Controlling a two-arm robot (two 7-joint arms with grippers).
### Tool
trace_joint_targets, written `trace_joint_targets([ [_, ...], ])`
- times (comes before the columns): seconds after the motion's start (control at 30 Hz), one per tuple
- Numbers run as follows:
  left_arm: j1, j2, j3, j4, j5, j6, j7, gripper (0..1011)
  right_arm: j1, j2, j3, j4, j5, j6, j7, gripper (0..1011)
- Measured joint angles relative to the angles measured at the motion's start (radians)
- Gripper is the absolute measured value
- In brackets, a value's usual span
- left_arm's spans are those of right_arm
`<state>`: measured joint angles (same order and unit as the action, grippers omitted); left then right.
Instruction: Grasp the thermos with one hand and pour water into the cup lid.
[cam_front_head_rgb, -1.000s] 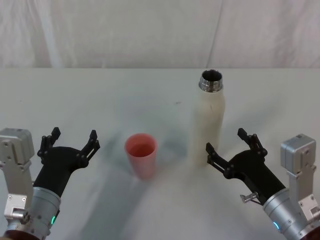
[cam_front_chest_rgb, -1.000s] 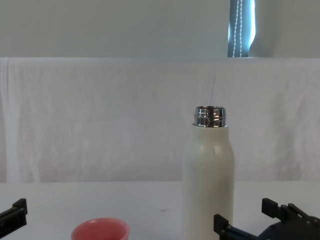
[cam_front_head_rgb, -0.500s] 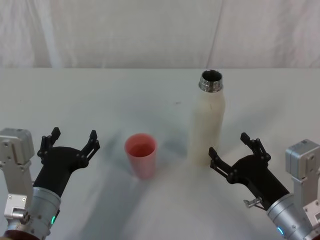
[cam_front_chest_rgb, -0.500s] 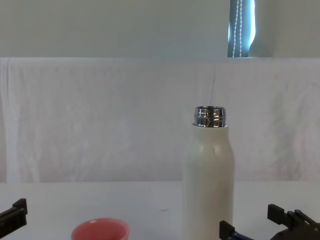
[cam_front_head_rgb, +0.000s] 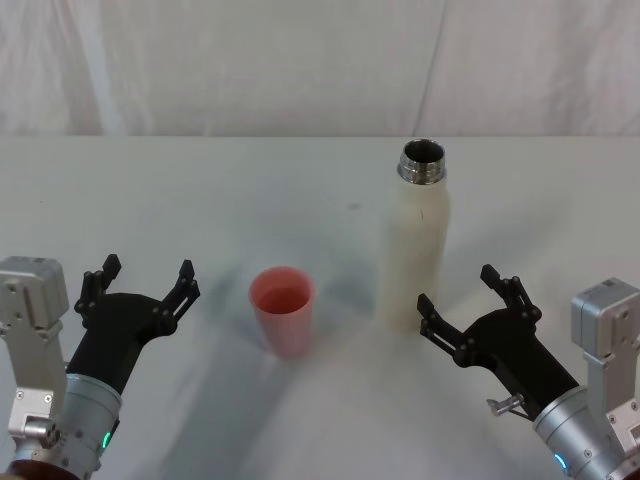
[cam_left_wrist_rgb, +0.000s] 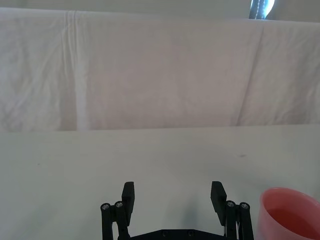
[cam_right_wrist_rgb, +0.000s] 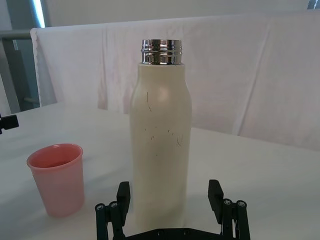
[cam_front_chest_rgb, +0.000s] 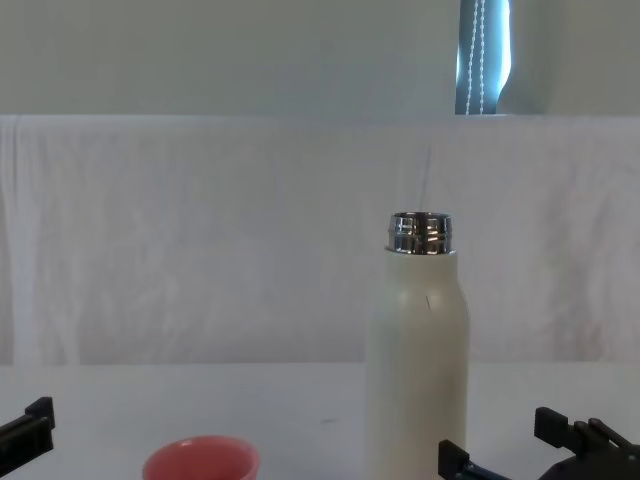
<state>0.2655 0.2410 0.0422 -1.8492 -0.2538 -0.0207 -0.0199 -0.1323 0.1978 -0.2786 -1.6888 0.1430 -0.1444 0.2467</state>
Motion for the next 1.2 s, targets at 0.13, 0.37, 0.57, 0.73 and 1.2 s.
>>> trace_joint_targets([
  [0.13,0.0,0.0,0.0,0.0,0.0,0.0,0.0,1001,0.0,0.0,0.0,0.0,0.0,0.0,0.0,1003],
  [0.37,0.0,0.0,0.0,0.0,0.0,0.0,0.0,1001,0.001,-0.001,-0.001,0.0,-0.001,0.001,-0.001,1003],
  [0.57,0.0,0.0,0.0,0.0,0.0,0.0,0.0,1001,0.001,-0.001,-0.001,0.001,-0.001,0.001,-0.002,1003],
  [0.73,0.0,0.0,0.0,0.0,0.0,0.0,0.0,1001,0.001,-0.001,-0.001,0.001,-0.002,0.001,-0.002,1003],
  [1.2,0.0,0.0,0.0,0.0,0.0,0.0,0.0,1001,0.001,-0.001,-0.001,0.001,-0.002,0.001,-0.002,1003],
])
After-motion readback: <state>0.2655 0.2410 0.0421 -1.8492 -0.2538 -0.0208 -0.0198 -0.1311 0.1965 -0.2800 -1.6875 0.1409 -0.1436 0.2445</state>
